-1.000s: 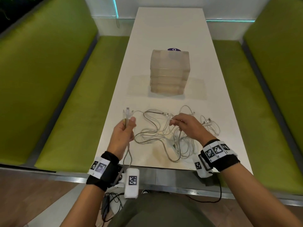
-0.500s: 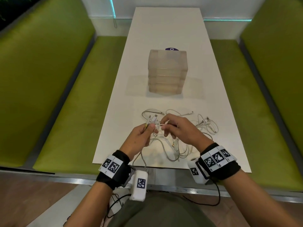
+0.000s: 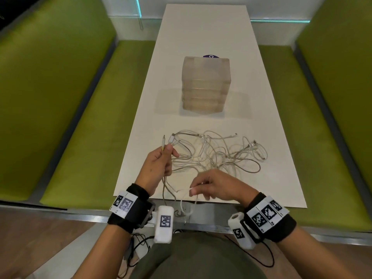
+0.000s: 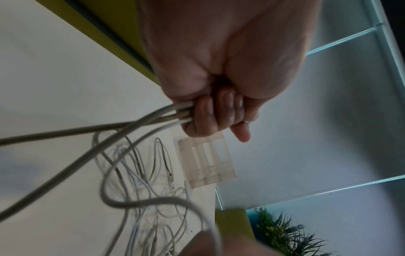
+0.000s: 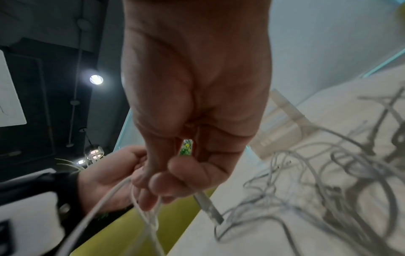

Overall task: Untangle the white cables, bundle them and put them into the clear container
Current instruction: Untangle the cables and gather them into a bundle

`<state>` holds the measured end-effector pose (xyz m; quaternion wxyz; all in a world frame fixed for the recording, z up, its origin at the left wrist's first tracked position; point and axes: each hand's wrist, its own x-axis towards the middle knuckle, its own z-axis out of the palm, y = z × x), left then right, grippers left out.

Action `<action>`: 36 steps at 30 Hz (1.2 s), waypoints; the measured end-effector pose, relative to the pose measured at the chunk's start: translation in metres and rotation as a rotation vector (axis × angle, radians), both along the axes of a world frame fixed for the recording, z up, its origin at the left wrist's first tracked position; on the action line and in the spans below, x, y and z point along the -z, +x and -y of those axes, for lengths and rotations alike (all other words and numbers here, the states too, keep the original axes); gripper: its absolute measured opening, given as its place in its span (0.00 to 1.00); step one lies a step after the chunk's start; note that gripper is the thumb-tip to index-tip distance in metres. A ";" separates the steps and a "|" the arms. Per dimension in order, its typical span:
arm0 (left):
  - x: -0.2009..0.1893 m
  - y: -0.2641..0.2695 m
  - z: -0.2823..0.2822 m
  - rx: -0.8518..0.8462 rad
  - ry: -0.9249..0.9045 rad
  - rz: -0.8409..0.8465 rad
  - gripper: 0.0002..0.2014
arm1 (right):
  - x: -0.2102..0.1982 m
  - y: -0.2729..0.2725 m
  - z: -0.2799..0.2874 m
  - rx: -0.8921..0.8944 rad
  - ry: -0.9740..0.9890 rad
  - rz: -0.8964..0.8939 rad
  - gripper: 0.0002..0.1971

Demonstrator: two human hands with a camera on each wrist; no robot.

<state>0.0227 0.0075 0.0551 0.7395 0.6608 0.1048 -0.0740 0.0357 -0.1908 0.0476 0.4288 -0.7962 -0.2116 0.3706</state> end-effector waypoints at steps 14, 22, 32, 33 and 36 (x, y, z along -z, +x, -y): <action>-0.003 -0.007 0.001 -0.009 -0.059 0.000 0.17 | 0.055 -0.033 0.000 -0.149 -0.269 -0.031 0.19; -0.004 -0.011 0.003 -0.013 -0.078 0.004 0.17 | 0.056 -0.024 0.012 -0.057 -0.257 0.045 0.20; 0.000 -0.011 -0.001 -0.028 -0.034 -0.015 0.07 | 0.049 0.004 0.040 0.551 -0.196 0.471 0.09; 0.000 -0.010 -0.002 -0.034 -0.036 -0.018 0.08 | 0.046 0.011 0.049 0.634 -0.178 0.511 0.10; -0.001 -0.010 -0.001 -0.051 -0.064 -0.023 0.10 | 0.038 0.037 0.085 0.822 -0.243 0.605 0.11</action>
